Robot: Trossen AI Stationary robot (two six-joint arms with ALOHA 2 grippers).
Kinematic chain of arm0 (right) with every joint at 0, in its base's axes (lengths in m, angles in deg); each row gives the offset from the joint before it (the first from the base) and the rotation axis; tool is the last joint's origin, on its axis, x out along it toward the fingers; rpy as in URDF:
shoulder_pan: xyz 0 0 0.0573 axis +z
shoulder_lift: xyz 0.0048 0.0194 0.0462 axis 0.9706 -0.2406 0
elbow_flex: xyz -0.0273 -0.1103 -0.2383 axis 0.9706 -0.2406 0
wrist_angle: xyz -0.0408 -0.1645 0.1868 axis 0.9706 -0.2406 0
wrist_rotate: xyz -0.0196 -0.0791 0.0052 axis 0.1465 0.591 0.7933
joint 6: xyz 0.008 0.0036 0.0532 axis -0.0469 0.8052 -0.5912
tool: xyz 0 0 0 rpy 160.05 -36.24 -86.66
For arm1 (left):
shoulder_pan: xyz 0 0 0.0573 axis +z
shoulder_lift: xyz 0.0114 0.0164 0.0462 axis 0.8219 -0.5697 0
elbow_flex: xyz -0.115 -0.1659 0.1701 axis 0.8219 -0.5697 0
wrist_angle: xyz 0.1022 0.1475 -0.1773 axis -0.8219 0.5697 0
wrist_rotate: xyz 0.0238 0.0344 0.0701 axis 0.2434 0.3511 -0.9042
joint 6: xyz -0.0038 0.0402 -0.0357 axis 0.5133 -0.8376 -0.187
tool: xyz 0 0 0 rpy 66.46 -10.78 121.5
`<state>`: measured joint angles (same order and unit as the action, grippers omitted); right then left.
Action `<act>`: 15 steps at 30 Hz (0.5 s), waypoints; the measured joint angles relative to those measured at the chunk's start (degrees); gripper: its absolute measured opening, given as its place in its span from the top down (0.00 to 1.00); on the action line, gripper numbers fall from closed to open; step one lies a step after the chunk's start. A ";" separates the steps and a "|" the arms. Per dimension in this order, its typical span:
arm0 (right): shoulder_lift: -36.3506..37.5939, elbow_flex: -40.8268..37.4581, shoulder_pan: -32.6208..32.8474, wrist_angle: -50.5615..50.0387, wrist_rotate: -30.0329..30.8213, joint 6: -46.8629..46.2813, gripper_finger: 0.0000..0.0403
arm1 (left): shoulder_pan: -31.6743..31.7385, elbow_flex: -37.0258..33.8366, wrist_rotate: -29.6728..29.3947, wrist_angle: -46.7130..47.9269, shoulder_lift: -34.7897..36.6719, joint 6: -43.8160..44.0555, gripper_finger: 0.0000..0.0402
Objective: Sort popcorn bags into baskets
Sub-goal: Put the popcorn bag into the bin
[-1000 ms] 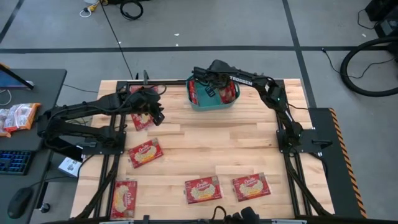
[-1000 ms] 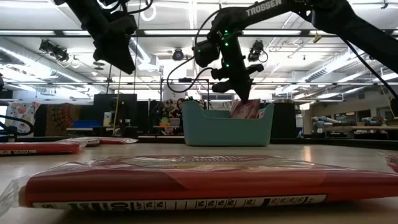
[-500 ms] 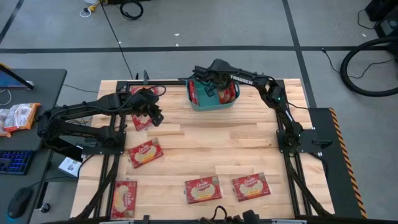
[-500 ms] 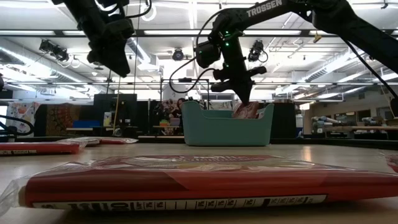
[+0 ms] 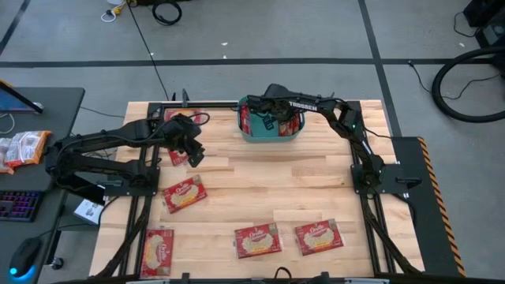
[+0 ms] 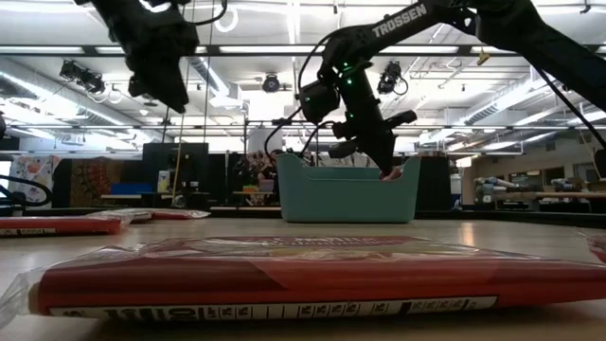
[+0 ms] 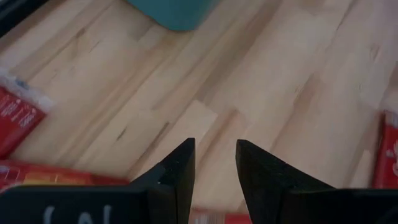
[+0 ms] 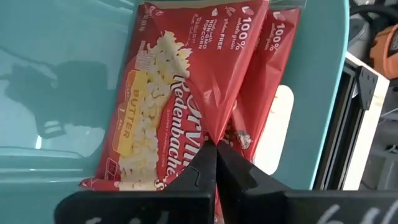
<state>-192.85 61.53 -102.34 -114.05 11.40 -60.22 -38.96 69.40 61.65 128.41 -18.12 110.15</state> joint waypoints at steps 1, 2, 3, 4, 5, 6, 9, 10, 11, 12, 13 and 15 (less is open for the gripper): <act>0.00 0.00 0.15 -0.02 0.32 -0.19 0.98 | -0.38 0.00 -0.32 0.52 0.49 0.10 0.70; 0.00 0.00 0.26 0.01 0.43 -0.15 0.98 | -0.66 0.00 -0.36 0.51 1.11 0.12 0.70; 0.00 0.00 0.33 -0.01 0.44 -0.01 0.98 | -0.88 0.00 -0.42 0.73 1.71 0.10 0.70; 0.02 0.00 0.37 -0.01 0.40 0.09 0.98 | -1.03 0.00 -0.44 1.06 2.25 0.12 0.70; 0.02 0.00 0.37 0.00 0.40 0.19 0.98 | -1.14 0.00 -0.50 1.29 2.83 0.12 0.70; 0.02 0.00 0.42 -0.01 0.40 0.48 0.98 | -1.16 0.00 -0.54 1.38 3.38 0.12 0.70; 0.04 0.00 0.59 0.01 0.51 1.13 0.98 | -1.20 0.00 -1.29 2.40 4.91 0.14 0.70; 0.09 0.00 0.63 0.01 0.51 1.48 0.98 | -1.19 0.00 -1.81 2.65 5.37 0.14 0.70; 0.14 0.00 0.63 0.01 0.51 1.73 0.98 | -1.18 0.00 -2.12 3.41 5.88 0.14 0.70; 0.20 0.00 0.65 0.01 0.60 1.93 0.98 | -1.18 0.00 -2.48 4.32 6.28 0.14 0.70; 0.22 0.00 0.65 -0.01 0.81 2.45 0.98 | -1.18 0.00 -2.69 4.84 6.63 0.16 0.70; 0.22 0.00 0.63 0.01 1.04 3.80 0.98 | -1.18 0.00 -2.88 5.72 7.26 0.15 0.70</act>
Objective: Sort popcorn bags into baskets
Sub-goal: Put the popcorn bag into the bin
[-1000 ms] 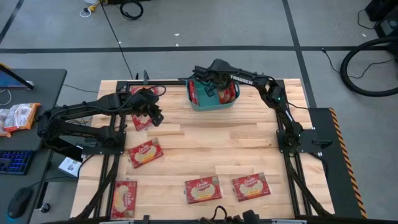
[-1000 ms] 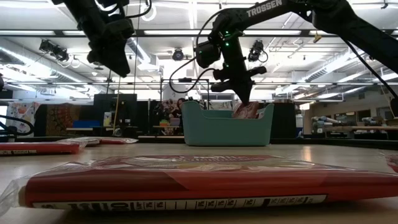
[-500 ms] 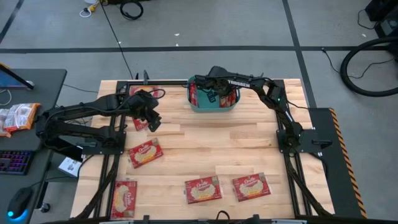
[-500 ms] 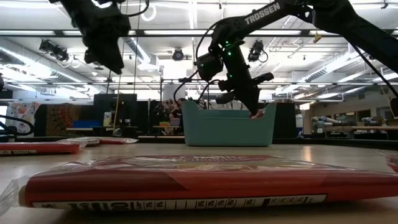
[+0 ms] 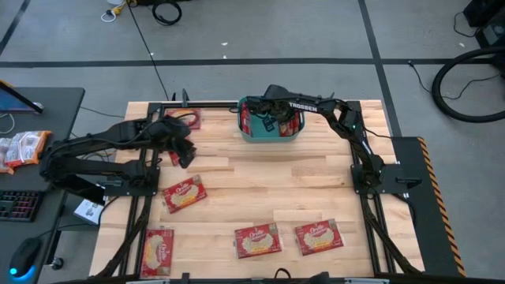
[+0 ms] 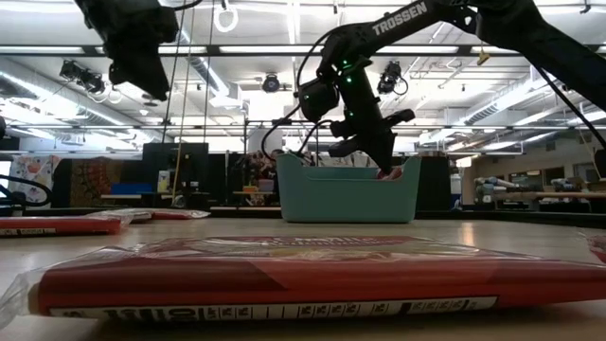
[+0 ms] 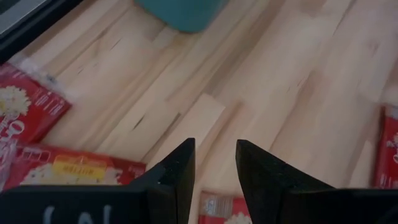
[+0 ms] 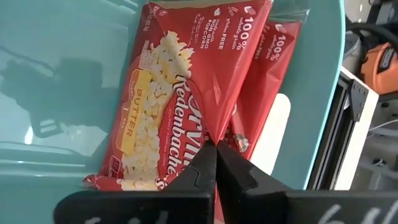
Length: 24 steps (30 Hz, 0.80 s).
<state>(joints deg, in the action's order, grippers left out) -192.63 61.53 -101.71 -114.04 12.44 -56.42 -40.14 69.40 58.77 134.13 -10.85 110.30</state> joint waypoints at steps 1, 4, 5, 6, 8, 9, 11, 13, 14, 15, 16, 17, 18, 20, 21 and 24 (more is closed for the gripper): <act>0.00 0.00 -0.02 0.00 0.02 0.68 0.98 | 0.00 0.00 -0.10 0.54 0.16 0.01 0.70; 0.00 0.00 -0.34 0.02 0.00 1.84 0.98 | 0.00 0.00 -0.26 0.85 0.36 0.72 0.70; 0.00 0.00 -0.40 0.02 -0.18 1.95 0.98 | 0.00 0.00 -0.28 0.97 0.45 0.82 0.70; 0.07 0.00 -0.48 0.02 -0.37 2.05 0.98 | 0.00 0.00 -0.28 0.90 0.48 0.92 0.70; 0.43 0.00 -0.50 -0.02 -0.66 2.10 0.98 | 0.00 0.00 -0.27 0.95 0.41 1.11 0.70; 0.66 0.00 -0.48 -0.05 -0.68 2.08 0.98 | 0.00 0.00 -0.28 0.93 0.41 1.11 0.70; 0.98 0.01 -0.44 -0.04 -1.05 2.09 0.98 | 0.00 0.00 -0.28 0.93 0.48 1.11 0.70; 1.26 0.02 -0.47 0.00 -1.74 1.77 0.98 | 0.00 0.00 -0.28 0.91 0.44 1.11 0.70; 1.39 0.02 -0.48 -0.01 -1.90 1.58 0.98 | 0.00 0.00 -0.28 0.91 0.44 1.11 0.70; 1.51 0.02 -0.48 -0.04 -1.91 1.20 0.97 | 0.00 0.00 -0.28 0.89 0.44 1.11 0.70; 1.51 0.02 -0.56 -0.04 -1.92 0.78 0.97 | 0.00 0.00 -0.28 0.88 0.45 1.11 0.70; 1.51 0.02 -0.67 -0.03 -2.01 0.73 0.96 | 0.00 0.00 -0.40 0.88 0.56 1.14 0.70; 1.49 0.02 -0.74 0.00 -2.19 0.70 0.95 | 0.00 0.00 -0.62 0.90 0.81 1.35 0.70; 1.49 0.02 -0.75 -0.07 -2.13 0.59 0.93 | 0.00 0.00 -0.91 0.81 1.38 2.12 0.70; 1.49 0.02 -0.76 -0.07 -2.12 0.59 0.92 | 0.01 0.00 -0.91 0.90 1.86 2.55 0.70; 1.49 0.02 -0.74 -0.07 -2.12 1.00 0.90 | -0.02 0.00 -0.91 0.79 3.94 3.74 0.70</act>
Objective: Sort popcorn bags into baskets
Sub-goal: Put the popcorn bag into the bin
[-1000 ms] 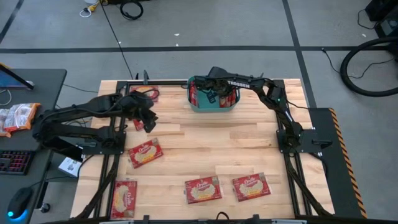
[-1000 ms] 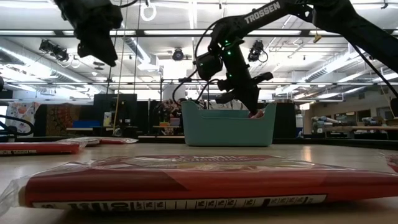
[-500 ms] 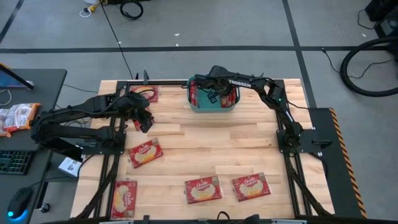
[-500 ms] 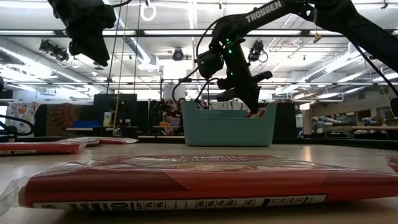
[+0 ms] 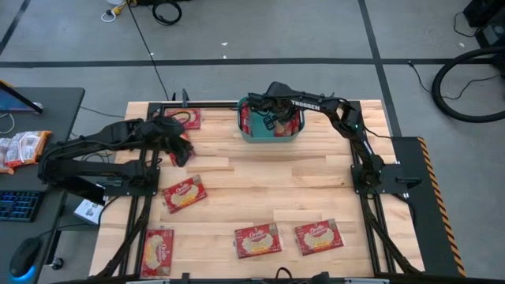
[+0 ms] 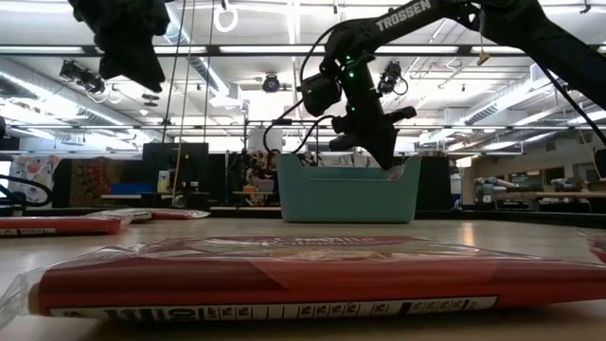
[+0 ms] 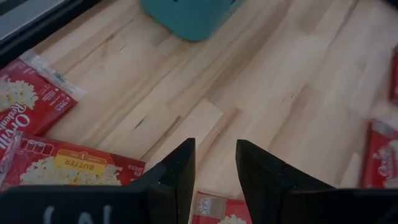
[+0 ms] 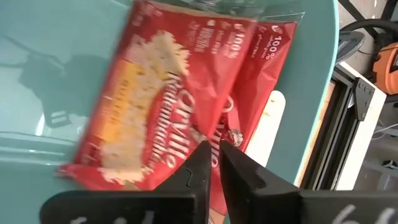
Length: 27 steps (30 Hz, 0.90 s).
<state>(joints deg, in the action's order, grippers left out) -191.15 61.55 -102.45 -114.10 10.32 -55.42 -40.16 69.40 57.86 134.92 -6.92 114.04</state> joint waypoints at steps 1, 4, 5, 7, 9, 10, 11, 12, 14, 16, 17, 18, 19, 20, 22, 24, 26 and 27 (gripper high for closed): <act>0.00 0.00 0.00 0.00 0.00 0.10 0.89 | 0.00 0.00 0.01 -0.01 0.79 0.38 0.70; 0.00 0.00 0.31 0.00 0.03 0.74 0.88 | 0.02 0.02 0.05 0.03 3.34 1.71 0.70; 0.17 0.00 0.46 0.01 0.05 1.04 0.87 | 0.02 0.02 0.41 0.01 4.24 2.09 0.70; 1.12 -0.02 1.21 0.04 0.07 1.47 0.86 | -0.05 0.01 1.85 -0.03 5.65 2.26 0.70; 3.47 -0.02 2.38 0.04 0.82 1.36 0.85 | -1.01 0.02 3.44 -0.01 6.86 2.75 0.70; 4.95 -0.02 3.14 0.02 1.65 0.93 0.85 | -1.71 0.02 3.72 -0.04 7.36 3.37 0.70; 6.43 0.00 4.09 0.02 2.32 0.37 0.85 | -2.66 0.01 3.82 0.00 7.82 3.78 0.70; 7.91 0.00 5.21 0.11 2.98 -0.37 0.85 | -3.69 0.02 3.91 0.01 8.11 4.35 0.70; 10.75 0.00 8.13 1.20 3.19 -0.84 0.85 | -6.19 0.02 3.87 0.02 8.23 5.03 0.70; 13.55 0.00 12.11 3.06 2.23 -0.60 0.85 | -9.22 0.02 3.82 0.03 8.20 5.81 0.70; 14.72 0.04 14.46 4.10 1.67 -0.47 0.85 | -10.82 0.01 3.56 0.04 8.15 6.49 0.70; 15.66 0.06 17.15 5.18 1.54 -0.49 0.85 | -12.47 0.02 3.33 0.02 8.02 7.06 0.70; 16.33 0.07 19.88 6.22 1.52 -0.71 0.85 | -14.29 0.02 3.02 0.01 7.70 7.93 0.70; 16.84 0.07 22.69 7.23 1.46 -1.27 0.85 | -16.08 0.02 2.92 0.01 7.43 8.36 0.70; 17.26 0.07 28.63 9.20 1.48 -4.01 0.85 | -20.00 0.02 2.79 -0.01 6.97 9.63 0.70; 17.06 0.07 34.40 11.22 1.51 -7.59 0.85 | -24.03 0.02 2.83 -0.16 6.22 11.48 0.70; 16.22 0.05 40.19 13.81 1.39 -10.65 0.85 | -28.38 0.02 2.26 -0.49 5.35 13.90 0.70; 15.76 -0.22 43.06 15.14 1.26 -11.69 0.85 | -30.52 0.02 1.48 -0.74 4.69 14.89 0.70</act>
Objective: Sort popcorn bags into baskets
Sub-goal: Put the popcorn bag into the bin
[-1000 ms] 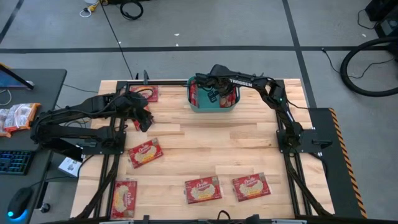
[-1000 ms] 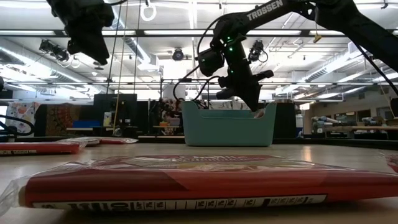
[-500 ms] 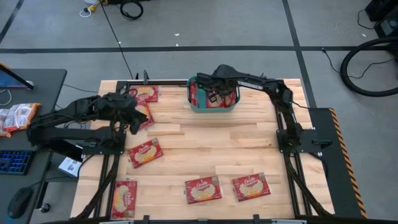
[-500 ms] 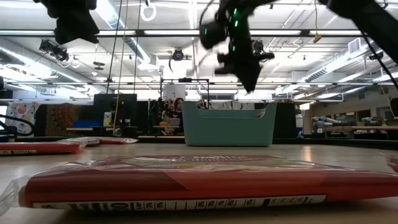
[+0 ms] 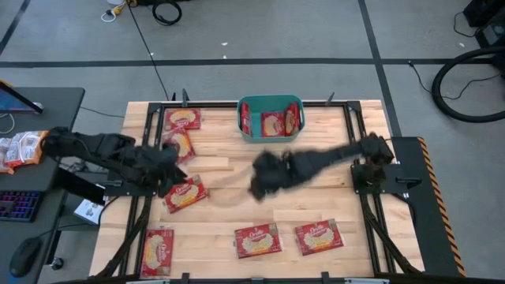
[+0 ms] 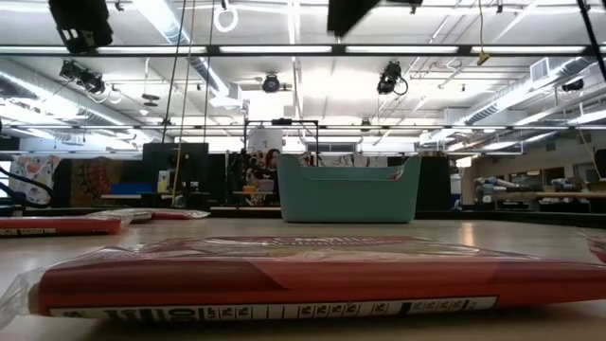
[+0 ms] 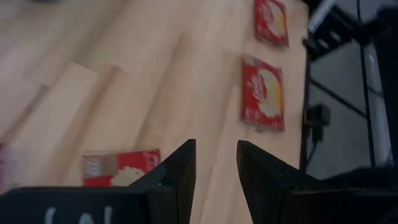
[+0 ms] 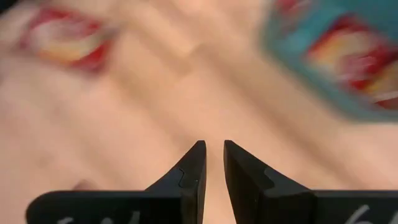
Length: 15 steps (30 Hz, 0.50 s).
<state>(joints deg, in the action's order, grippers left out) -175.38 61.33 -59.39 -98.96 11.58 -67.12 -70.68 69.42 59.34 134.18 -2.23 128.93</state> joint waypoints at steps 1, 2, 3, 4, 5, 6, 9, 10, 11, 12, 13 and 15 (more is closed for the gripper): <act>-0.95 -0.15 2.58 1.66 -0.05 -0.92 0.85 | -2.09 0.00 -1.01 -0.32 -0.80 1.14 0.70; -1.46 -0.25 5.36 3.30 -0.05 -1.45 0.85 | -4.20 0.00 -2.26 -0.73 -1.62 2.33 0.70; -2.19 -0.31 7.87 4.20 -0.11 -1.81 0.85 | -6.24 0.00 -3.65 -1.19 -2.62 3.59 0.70; -3.34 -0.26 10.15 5.13 -0.19 -1.89 0.85 | -8.17 0.00 -5.26 -1.98 -3.83 4.94 0.70; -4.07 -0.24 12.65 6.75 -0.37 -1.82 0.85 | -10.04 0.03 -6.85 -3.34 -4.96 6.11 0.70; -5.16 -0.24 14.75 8.39 -1.03 -1.28 0.85 | -11.90 0.07 -8.31 -4.98 -6.28 7.18 0.70; -8.64 -0.24 19.83 13.57 -5.68 1.43 0.85 | -16.26 0.07 -11.22 -10.24 -10.99 9.70 0.70; -9.71 -0.24 20.79 14.98 -8.07 1.46 0.85 | -17.51 0.07 -11.71 -11.67 -12.54 10.53 0.70; -10.90 -0.24 21.54 15.46 -10.61 0.97 0.85 | -18.58 0.07 -12.06 -12.99 -14.03 11.66 0.70; -11.91 -0.26 21.84 15.75 -13.30 0.56 0.85 | -19.55 0.07 -12.40 -14.39 -15.56 13.12 0.70; -12.82 -0.28 21.85 16.45 -15.91 0.60 0.85 | -20.60 0.07 -12.68 -15.46 -16.96 14.78 0.70; -14.07 -0.30 21.39 17.22 -20.49 2.41 0.84 | -22.73 0.07 -12.66 -17.02 -19.51 17.77 0.70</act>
<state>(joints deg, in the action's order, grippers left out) -189.45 61.03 -38.00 -81.74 -8.92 -64.71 -93.41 69.49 46.68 117.16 -21.74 146.69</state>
